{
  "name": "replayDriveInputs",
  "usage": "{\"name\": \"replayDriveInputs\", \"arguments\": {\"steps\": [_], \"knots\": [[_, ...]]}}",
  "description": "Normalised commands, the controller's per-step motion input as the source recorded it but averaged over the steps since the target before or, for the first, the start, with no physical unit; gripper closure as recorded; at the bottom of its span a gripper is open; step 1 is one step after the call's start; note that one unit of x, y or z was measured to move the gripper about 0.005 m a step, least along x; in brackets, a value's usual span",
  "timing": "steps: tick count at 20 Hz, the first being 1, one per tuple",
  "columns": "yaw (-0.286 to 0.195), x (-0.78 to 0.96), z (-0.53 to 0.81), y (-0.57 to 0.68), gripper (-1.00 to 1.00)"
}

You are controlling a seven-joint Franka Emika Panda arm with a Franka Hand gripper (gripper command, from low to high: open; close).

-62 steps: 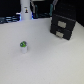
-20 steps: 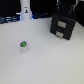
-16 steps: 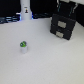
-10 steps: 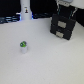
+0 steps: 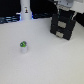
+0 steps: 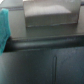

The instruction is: Open the kcup holder, insert the kcup into the holder, and close the kcup holder

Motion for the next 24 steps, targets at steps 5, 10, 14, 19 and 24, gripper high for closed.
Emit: {"name": "replayDriveInputs", "arguments": {"steps": [5, 10, 14, 19, 24], "knots": [[-0.006, -0.32, -0.31, 0.03, -1.0], [0.002, 0.02, 0.05, -0.44, -1.0], [0.001, -0.05, 0.03, -0.36, -1.0], [0.0, -0.26, -0.44, 0.14, -1.0], [0.001, -0.19, -0.44, 0.17, -1.0]]}}
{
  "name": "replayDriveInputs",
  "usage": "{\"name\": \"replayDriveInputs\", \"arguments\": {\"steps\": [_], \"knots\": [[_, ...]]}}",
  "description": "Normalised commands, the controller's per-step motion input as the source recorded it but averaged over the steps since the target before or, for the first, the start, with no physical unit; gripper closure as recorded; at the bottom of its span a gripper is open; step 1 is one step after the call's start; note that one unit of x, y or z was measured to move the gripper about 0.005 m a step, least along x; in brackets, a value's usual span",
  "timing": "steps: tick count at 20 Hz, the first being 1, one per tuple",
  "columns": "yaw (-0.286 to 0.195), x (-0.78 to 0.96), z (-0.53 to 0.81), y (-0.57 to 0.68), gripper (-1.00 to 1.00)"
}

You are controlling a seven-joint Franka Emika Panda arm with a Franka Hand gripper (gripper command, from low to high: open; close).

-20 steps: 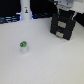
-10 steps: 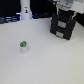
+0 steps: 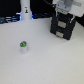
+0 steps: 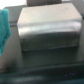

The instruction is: Open the kcup holder, insert the kcup into the holder, and close the kcup holder

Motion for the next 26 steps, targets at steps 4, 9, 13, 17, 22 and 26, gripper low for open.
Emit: {"name": "replayDriveInputs", "arguments": {"steps": [4, 9, 13, 17, 22, 26], "knots": [[0.011, -0.22, -0.41, 0.09, -1.0], [0.001, -0.16, -0.14, 0.05, 1.0], [-0.01, 0.0, -0.01, -0.01, 1.0], [-0.006, 0.02, 0.0, -0.02, 1.0], [-0.008, 0.03, 0.0, -0.02, 1.0], [-0.024, 0.39, 0.06, -0.19, 1.0]]}}
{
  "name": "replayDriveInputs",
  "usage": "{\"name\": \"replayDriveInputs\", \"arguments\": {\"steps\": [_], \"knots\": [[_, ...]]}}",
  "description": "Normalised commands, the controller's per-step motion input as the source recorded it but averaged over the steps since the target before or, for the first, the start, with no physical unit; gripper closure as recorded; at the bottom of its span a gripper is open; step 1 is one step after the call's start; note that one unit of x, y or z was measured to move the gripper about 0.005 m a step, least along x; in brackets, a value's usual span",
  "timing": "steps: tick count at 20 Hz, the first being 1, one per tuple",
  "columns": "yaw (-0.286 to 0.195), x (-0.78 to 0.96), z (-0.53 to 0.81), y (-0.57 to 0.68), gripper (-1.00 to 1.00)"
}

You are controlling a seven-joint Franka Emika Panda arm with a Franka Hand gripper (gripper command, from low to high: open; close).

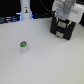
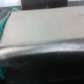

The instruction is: Open the kcup holder, insert the kcup into the holder, and close the kcup holder

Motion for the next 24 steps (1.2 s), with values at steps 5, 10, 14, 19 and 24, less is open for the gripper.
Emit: {"name": "replayDriveInputs", "arguments": {"steps": [5, 10, 14, 19, 24], "knots": [[-0.06, 0.85, 0.21, -0.25, 1.0], [-0.065, 0.95, 0.19, -0.3, 1.0], [-0.063, 0.95, 0.12, -0.31, 1.0], [-0.057, 0.97, 0.14, -0.32, 1.0], [-0.059, 0.97, 0.16, -0.32, 1.0]]}}
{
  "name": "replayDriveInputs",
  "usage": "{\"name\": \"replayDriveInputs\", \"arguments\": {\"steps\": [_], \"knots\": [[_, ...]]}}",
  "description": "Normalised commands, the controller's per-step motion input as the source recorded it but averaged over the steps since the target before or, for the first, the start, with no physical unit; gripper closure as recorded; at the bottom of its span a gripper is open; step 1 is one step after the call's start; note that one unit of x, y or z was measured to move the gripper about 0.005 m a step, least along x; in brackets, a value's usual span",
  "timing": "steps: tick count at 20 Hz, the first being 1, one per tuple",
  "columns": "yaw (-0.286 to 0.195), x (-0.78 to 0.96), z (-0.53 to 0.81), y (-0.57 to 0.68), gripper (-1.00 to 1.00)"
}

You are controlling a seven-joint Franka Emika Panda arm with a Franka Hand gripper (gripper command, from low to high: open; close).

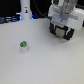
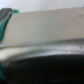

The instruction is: Open the kcup holder, insert the kcup into the holder, and close the kcup holder

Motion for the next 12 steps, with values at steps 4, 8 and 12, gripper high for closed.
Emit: {"name": "replayDriveInputs", "arguments": {"steps": [4, 8, 12], "knots": [[-0.064, 0.96, 0.16, -0.33, 1.0], [-0.068, 0.95, 0.16, -0.34, 1.0], [-0.07, 0.93, 0.17, -0.35, 1.0]]}}
